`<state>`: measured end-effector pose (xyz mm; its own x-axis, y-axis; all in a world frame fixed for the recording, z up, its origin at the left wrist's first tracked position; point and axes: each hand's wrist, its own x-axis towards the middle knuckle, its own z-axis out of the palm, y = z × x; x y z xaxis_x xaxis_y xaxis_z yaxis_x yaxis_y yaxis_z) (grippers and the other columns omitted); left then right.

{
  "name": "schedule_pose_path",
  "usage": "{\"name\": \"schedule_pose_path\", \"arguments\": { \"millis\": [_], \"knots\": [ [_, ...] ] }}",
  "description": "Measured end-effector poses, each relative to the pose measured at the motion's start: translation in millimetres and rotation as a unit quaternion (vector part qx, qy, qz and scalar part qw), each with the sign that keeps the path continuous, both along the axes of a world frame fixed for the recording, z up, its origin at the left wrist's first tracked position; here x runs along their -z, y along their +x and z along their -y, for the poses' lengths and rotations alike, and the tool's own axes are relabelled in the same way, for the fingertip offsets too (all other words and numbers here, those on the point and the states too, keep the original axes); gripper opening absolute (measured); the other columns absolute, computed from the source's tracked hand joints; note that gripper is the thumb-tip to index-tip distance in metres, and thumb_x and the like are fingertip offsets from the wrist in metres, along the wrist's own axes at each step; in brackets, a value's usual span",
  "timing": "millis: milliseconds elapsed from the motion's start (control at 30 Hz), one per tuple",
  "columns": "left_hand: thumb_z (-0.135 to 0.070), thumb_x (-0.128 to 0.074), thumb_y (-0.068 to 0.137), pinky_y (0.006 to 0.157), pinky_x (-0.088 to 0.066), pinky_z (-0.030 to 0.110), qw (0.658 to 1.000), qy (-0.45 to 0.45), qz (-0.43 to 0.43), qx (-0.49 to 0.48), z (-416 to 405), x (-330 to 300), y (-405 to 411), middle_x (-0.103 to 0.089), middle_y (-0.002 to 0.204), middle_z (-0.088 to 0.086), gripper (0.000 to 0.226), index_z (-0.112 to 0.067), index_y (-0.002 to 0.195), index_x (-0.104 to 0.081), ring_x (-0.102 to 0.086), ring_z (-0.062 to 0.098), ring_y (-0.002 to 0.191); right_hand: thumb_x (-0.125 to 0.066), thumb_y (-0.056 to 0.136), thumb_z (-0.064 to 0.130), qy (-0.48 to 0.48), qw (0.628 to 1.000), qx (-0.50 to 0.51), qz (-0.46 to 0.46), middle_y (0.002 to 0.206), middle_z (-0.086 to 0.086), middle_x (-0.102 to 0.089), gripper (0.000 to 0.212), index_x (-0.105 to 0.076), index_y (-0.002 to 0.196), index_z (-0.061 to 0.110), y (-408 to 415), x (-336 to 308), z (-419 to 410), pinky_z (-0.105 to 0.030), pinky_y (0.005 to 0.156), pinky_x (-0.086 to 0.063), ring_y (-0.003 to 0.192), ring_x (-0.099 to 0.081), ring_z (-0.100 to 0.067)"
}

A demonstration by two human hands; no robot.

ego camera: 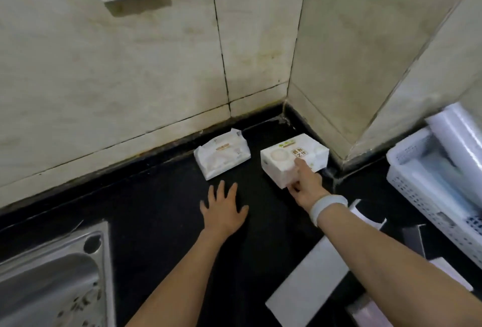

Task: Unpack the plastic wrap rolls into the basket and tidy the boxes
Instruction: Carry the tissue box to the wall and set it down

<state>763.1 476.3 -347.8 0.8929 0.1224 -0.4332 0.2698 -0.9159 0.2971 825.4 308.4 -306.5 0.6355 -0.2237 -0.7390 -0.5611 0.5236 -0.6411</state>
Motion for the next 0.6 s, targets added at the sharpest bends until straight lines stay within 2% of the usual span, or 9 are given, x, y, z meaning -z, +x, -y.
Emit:
{"name": "schedule_pose_path", "arguments": {
  "millis": [67, 200, 333, 467, 600],
  "knots": [
    [-0.059, -0.039, 0.087, 0.112, 0.003, 0.06, 0.999, 0.025, -0.026, 0.001, 1, 19, 12, 0.013, 0.157, 0.005, 0.074, -0.034, 0.146, -0.001, 0.016, 0.031, 0.143, -0.054, 0.089, 0.019, -0.021, 1.0, -0.017, 0.013, 0.131, -0.009, -0.054, 0.044, -0.042, 0.131, 0.015, 25, 12, -8, -0.034, 0.076, -0.049, 0.105, -0.056, -0.022],
    [-0.07, -0.022, 0.084, 0.106, 0.018, 0.061, 0.999, 0.041, -0.032, -0.001, 5, 47, 14, 0.031, 0.152, 0.006, 0.079, -0.035, 0.142, 0.017, 0.032, 0.032, 0.137, -0.05, 0.09, 0.01, -0.07, 0.995, -0.039, 0.051, 0.134, -0.012, -0.052, 0.042, -0.043, 0.132, 0.01, 69, 25, -23, -0.041, 0.09, -0.051, 0.118, -0.053, -0.029],
    [-0.072, -0.016, 0.083, 0.104, 0.02, 0.062, 0.998, 0.046, -0.049, 0.009, 1, 55, 16, 0.038, 0.148, 0.006, 0.078, -0.036, 0.139, 0.024, 0.038, 0.032, 0.133, -0.055, 0.088, 0.009, -0.107, 0.989, -0.064, 0.079, 0.134, -0.014, -0.052, 0.042, -0.045, 0.129, 0.008, 95, 29, -32, -0.045, 0.097, -0.048, 0.12, -0.051, -0.03],
    [-0.072, -0.016, 0.083, 0.104, 0.02, 0.063, 0.997, 0.037, -0.065, 0.015, 0, 53, 19, 0.041, 0.146, 0.006, 0.078, -0.036, 0.138, 0.027, 0.039, 0.032, 0.132, -0.047, 0.093, 0.019, -0.078, 0.988, -0.111, 0.07, 0.139, -0.01, -0.046, 0.041, -0.04, 0.133, 0.014, 97, 25, -24, -0.034, 0.093, -0.046, 0.124, -0.047, -0.028],
    [-0.072, -0.018, 0.083, 0.106, 0.017, 0.063, 0.996, 0.035, -0.082, 0.019, 0, 45, 22, 0.037, 0.148, 0.006, 0.08, -0.035, 0.14, 0.024, 0.035, 0.033, 0.135, -0.041, 0.096, 0.023, -0.083, 0.983, -0.161, 0.04, 0.139, -0.014, -0.044, 0.046, -0.029, 0.14, 0.013, 66, 15, -4, -0.036, 0.093, -0.047, 0.117, -0.05, -0.027]
  ]
}}
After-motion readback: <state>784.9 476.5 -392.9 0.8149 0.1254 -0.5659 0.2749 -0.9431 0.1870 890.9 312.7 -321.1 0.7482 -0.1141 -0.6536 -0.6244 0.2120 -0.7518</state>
